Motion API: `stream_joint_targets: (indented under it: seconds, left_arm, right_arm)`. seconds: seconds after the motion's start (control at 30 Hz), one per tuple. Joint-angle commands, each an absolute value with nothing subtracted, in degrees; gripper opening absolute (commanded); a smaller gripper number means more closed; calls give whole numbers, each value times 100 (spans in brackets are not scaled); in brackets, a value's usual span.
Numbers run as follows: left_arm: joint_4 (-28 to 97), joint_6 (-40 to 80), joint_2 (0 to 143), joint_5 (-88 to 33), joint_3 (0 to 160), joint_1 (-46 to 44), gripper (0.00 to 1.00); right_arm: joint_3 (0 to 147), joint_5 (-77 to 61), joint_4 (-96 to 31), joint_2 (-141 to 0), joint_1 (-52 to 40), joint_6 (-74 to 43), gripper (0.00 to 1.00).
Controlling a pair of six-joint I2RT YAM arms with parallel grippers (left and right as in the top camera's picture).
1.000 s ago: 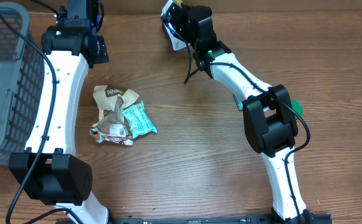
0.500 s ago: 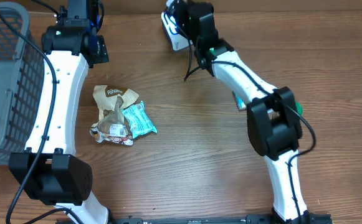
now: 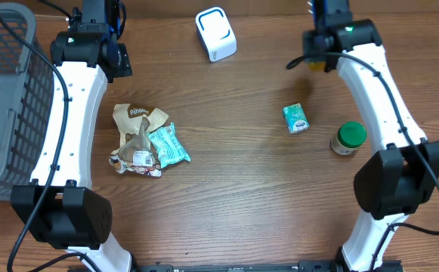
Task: Scan the item barcode
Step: 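Carry the yellow bottle right and set it down by the jar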
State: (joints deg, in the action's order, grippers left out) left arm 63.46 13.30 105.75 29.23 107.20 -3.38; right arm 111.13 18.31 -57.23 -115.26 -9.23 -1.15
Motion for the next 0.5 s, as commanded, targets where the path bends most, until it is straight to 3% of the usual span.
stream_joint_targets:
  seconds: [0.0, 0.4, 0.47]
  left_arm:
    - [6337, 1282, 10468, 2998, 10809, -377, 100]
    - [6337, 1282, 10468, 2998, 10809, -377, 99]
    - [6340, 1282, 10468, 2998, 10809, -377, 100]
  right_arm:
    - [10790, 1122, -5804, -11522, -443, -497, 8]
    - [9802, 888, -5909, -11522, 287, -495, 15]
    - [9749, 886, -5881, -11522, 292, -495, 22]
